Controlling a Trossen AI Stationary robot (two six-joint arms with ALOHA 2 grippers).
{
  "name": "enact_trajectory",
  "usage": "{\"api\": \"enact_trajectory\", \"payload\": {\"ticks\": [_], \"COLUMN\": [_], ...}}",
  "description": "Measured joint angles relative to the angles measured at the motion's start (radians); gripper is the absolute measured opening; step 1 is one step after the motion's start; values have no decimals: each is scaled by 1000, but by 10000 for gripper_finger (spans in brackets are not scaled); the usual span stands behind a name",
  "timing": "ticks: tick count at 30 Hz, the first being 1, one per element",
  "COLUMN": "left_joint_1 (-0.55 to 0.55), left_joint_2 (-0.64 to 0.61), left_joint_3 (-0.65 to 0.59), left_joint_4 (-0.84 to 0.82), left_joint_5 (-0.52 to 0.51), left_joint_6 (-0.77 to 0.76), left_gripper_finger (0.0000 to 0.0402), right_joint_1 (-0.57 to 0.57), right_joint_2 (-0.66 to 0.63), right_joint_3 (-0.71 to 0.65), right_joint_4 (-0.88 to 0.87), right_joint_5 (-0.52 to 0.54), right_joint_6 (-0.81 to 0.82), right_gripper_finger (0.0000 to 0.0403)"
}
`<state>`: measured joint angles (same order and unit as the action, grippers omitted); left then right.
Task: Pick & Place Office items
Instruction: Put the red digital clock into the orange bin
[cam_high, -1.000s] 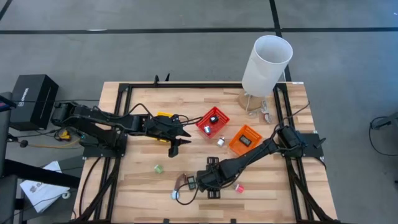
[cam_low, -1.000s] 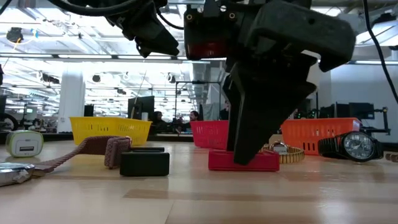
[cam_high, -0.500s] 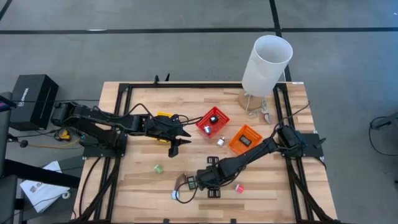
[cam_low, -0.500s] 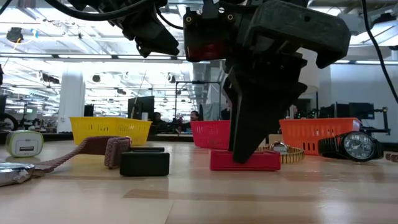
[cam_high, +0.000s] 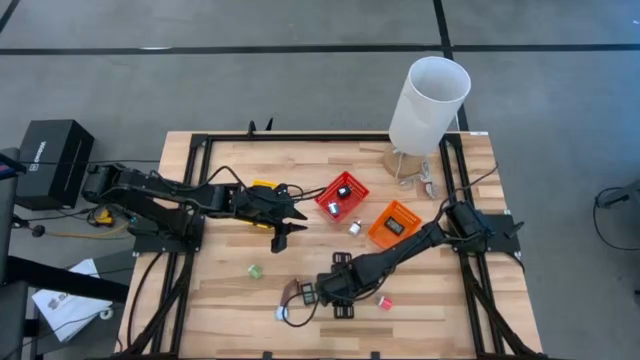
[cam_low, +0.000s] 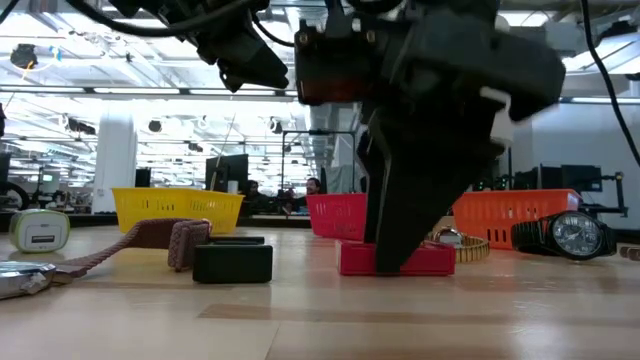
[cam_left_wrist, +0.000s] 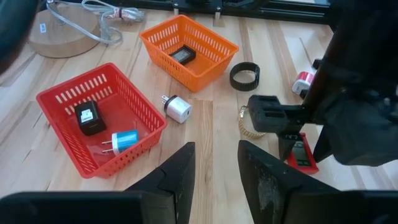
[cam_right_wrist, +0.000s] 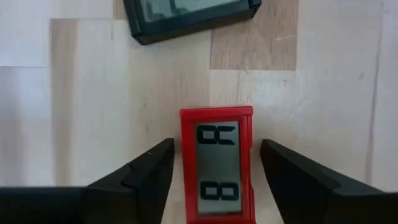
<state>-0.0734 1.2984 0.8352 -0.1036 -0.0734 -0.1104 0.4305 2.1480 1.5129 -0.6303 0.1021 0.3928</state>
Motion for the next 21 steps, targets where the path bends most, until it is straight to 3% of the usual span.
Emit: {"api": "enact_trajectory", "payload": {"ticks": [7,14,21], "left_joint_1": [0,0,0], "left_joint_2": [0,0,0], "left_joint_3": [0,0,0], "left_joint_4": [0,0,0], "left_joint_5": [0,0,0], "left_joint_6": [0,0,0], "left_gripper_finger": [115,115,115], "right_joint_1": [0,0,-10], "right_joint_2": [-4,-5,-85], "right_joint_3": [-27,-28,-33], "right_joint_4": [29,32,-56], "right_joint_5": [0,0,-54], "right_joint_6": [8,-7,7], "right_gripper_finger": [206,136,132]}}
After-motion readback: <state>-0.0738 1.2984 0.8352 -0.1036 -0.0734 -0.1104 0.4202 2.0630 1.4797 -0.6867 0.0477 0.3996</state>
